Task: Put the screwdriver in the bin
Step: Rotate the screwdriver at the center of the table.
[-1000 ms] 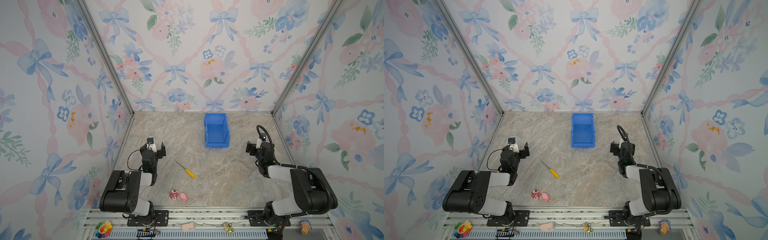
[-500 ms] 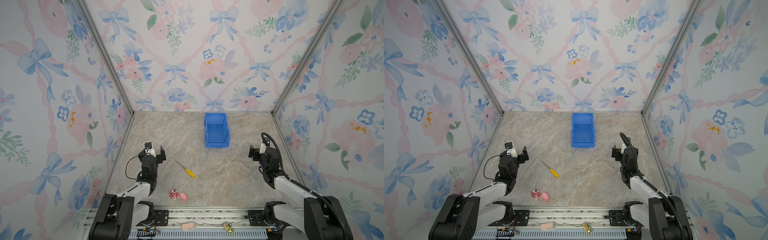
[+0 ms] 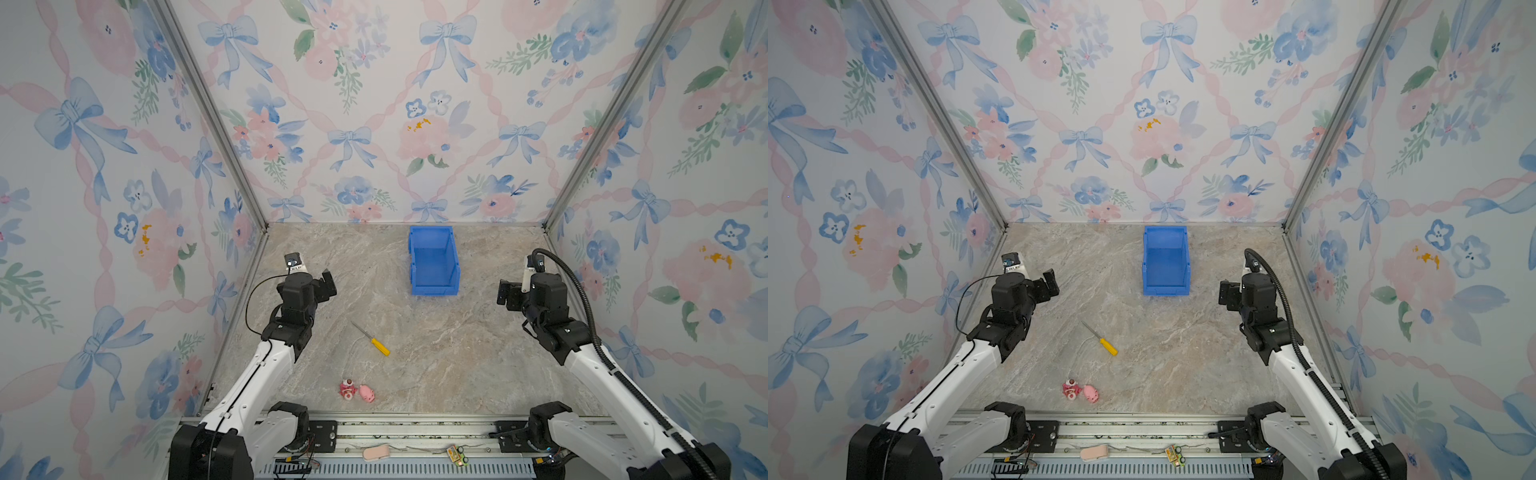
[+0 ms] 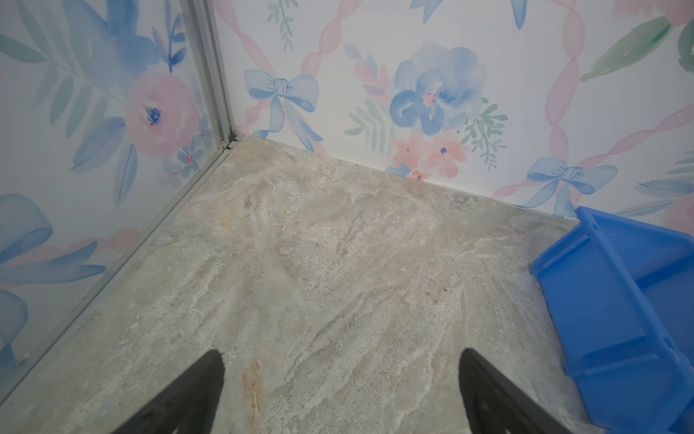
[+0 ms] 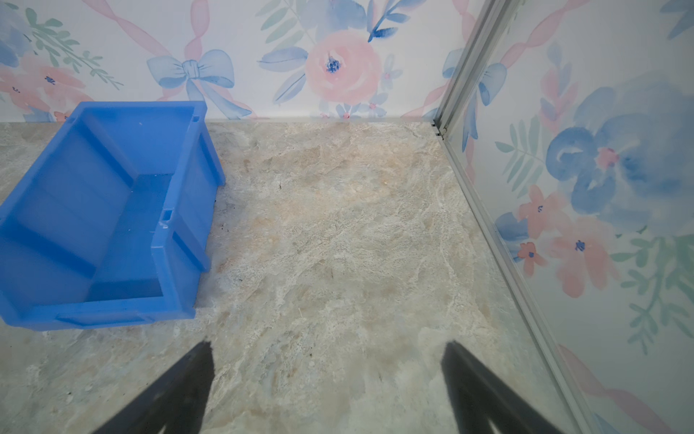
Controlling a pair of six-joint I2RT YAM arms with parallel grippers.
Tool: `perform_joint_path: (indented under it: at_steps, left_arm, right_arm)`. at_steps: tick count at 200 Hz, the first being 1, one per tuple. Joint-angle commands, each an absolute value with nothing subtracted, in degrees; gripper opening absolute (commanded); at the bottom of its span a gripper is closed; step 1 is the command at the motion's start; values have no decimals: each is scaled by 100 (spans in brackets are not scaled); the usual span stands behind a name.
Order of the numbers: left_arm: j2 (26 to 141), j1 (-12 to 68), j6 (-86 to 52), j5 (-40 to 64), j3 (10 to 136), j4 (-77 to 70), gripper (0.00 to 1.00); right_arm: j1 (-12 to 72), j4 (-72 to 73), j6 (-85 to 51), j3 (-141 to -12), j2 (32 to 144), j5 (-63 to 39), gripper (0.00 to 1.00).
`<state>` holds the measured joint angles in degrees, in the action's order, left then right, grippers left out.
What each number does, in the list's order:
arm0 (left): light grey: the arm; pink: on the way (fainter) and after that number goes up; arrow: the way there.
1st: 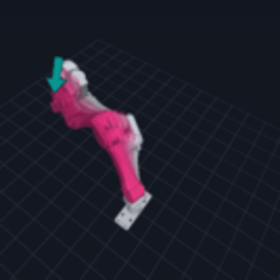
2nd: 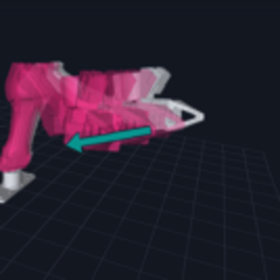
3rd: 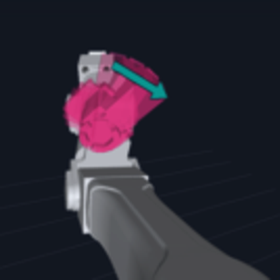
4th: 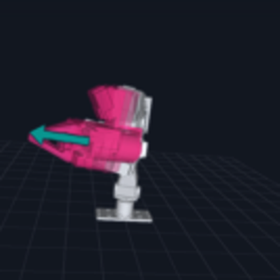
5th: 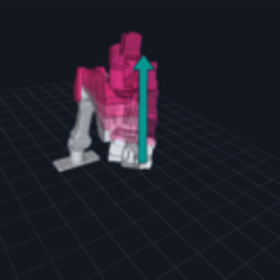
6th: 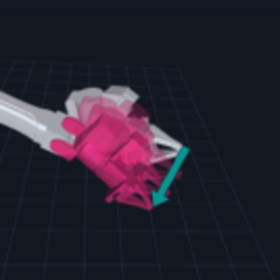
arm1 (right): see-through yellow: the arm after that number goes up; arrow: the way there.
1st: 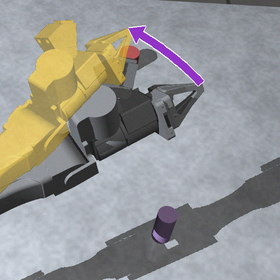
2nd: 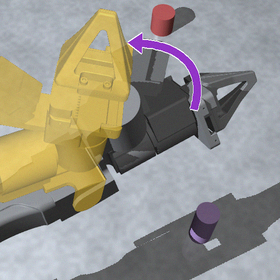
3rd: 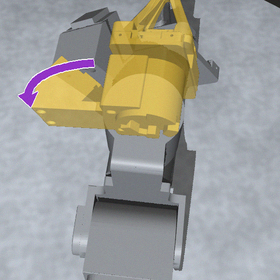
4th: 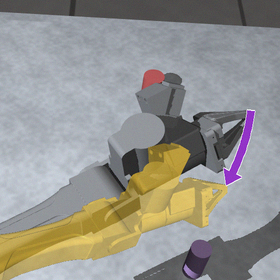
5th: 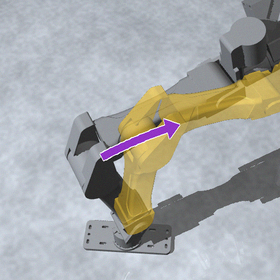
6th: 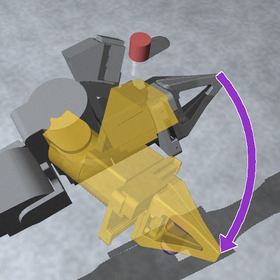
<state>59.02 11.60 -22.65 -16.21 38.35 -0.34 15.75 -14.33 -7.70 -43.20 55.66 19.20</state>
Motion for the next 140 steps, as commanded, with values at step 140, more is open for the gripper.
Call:
perform_joint_path:
  at_steps: [140]
  left_arm:
    - [7461, 2785, -4386, -251, 4403, 2477, 98]
  right_arm:
    - [3480, -2489, -1433, -5021, 6114, 2742, 97]
